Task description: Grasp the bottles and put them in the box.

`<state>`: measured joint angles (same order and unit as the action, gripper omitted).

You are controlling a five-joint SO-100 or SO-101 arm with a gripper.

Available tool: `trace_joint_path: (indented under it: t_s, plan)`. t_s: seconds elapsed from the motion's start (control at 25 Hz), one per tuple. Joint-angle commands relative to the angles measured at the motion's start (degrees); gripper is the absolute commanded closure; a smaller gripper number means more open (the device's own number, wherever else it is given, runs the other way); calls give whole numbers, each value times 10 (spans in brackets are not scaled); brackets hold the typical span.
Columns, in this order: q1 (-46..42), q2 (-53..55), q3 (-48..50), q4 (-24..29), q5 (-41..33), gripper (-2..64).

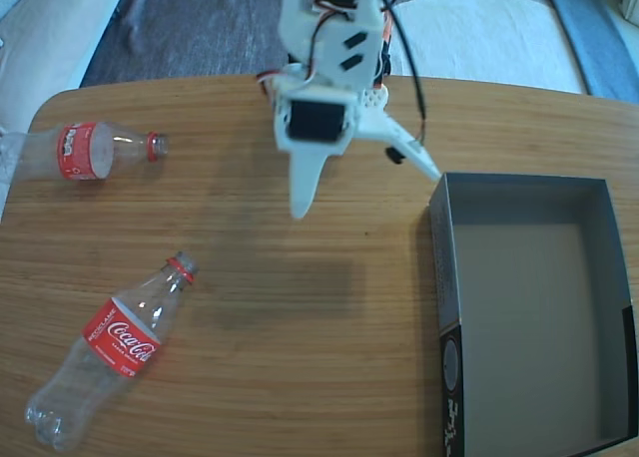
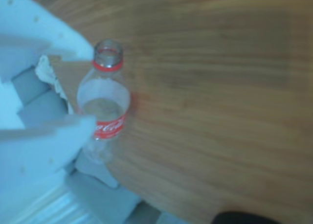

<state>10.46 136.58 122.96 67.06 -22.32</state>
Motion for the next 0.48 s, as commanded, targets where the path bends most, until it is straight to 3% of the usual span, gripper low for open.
trace_joint_path:
  t_s: [0.0, 0.16, 0.24, 0.32, 0.44]
  plan:
    - [32, -34, -56, 17, -99, 459]
    - [93, -66, -96, 74, -239, 408]
    - [129, -74, -113, 104, -305, 337]
    - [166, -76, -125, 113, -374, 251]
    - [201, -77, -131, 106, -473, 208]
